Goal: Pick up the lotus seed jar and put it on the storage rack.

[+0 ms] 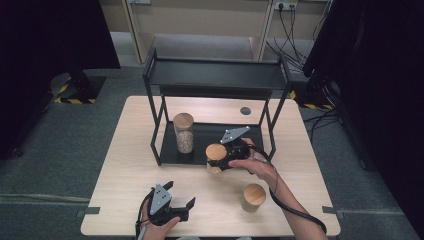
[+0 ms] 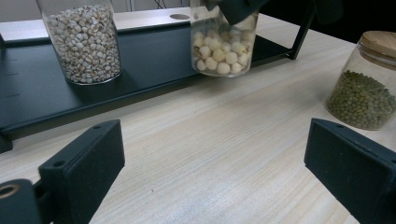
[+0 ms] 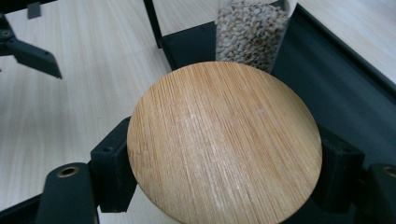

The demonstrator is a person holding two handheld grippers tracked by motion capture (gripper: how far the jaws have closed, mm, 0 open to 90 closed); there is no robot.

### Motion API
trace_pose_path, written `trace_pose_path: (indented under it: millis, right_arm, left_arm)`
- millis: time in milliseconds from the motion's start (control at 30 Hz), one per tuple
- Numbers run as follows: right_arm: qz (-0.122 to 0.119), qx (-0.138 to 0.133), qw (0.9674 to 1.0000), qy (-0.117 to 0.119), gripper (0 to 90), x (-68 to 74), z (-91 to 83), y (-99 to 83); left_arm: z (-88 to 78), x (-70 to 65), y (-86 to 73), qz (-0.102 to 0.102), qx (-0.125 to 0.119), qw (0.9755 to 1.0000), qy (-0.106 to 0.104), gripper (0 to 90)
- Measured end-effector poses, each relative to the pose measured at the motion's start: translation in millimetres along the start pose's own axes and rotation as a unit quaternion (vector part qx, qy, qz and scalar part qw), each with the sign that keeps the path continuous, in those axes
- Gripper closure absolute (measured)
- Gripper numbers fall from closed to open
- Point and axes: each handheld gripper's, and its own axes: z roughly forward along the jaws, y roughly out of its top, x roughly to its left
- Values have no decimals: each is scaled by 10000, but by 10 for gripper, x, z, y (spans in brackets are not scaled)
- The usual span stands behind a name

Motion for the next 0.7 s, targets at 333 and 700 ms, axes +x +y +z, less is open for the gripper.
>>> trace_pose_path:
  millis: [333,700]
  right_arm:
    - [212,45,9993,-292,246,2,90,125]
    - [387,33,9970,-665,246,-7,212,214]
  left_arm:
    - [-3,2,-3,-6,-19,10000,-3,46]
    - [1,4,-3,-5,-2,10000,-11,46]
